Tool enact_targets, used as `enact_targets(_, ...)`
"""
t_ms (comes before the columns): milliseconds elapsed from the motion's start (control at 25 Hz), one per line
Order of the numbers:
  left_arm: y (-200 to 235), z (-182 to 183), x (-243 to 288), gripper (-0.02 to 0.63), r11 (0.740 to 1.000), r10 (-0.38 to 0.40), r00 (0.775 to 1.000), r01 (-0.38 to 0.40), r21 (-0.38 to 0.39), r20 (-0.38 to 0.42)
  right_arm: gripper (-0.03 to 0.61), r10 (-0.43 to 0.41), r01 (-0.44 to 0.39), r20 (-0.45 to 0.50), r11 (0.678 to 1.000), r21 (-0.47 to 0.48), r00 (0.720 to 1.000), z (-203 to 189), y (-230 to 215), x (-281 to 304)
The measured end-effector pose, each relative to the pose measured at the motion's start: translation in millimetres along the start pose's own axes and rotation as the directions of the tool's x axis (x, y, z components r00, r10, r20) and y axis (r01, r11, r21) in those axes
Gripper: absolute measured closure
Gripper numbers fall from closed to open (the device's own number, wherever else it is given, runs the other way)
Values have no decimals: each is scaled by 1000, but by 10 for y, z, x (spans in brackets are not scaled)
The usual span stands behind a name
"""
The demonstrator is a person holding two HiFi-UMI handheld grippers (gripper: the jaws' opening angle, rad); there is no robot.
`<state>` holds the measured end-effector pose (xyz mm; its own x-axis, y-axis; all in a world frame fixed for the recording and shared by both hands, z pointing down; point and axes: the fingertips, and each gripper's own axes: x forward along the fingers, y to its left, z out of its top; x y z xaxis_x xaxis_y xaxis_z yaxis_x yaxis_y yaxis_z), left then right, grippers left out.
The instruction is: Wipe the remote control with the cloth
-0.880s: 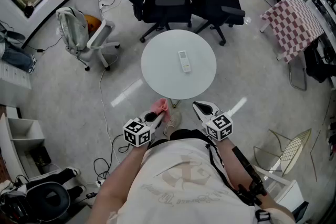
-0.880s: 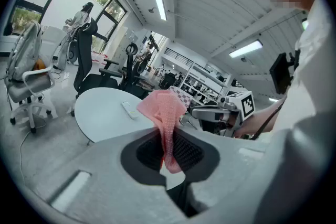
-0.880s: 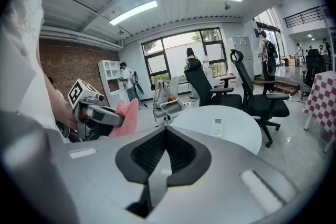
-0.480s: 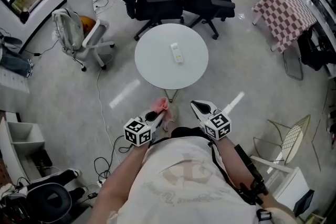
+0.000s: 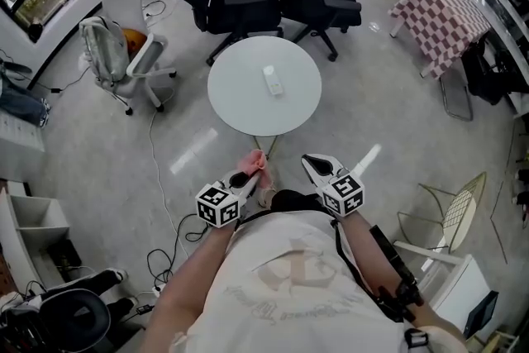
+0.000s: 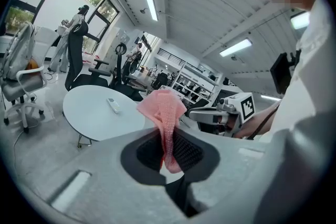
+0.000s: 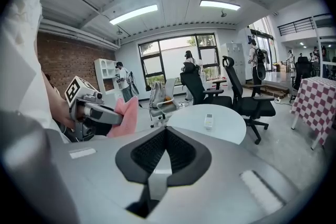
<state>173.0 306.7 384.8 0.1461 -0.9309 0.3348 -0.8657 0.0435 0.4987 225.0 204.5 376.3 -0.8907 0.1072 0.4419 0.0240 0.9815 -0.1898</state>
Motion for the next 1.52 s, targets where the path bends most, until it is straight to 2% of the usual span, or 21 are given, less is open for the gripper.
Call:
enact_targets(320,-20,-22,25,594,1000,11,1000,-11,8,-11,571,27,-27,3,1000,4,1000,-13,-10,53)
enact_targets(640,323,76,169,594,998,63,998,-64,-29,-7,571,68,-68,-30,998,3,997,20,-240,388)
enact_targets(1080,935,550,729,594,993,101,995,-102,-61,-24,571,94,-93,-59,995,19,994,361,-1003,973)
enact_targets(1520,1423,1009,1442,594,992,105,990,-111,-66,-89,571,124,-121,-84,992,41,989,598,-1750,1496)
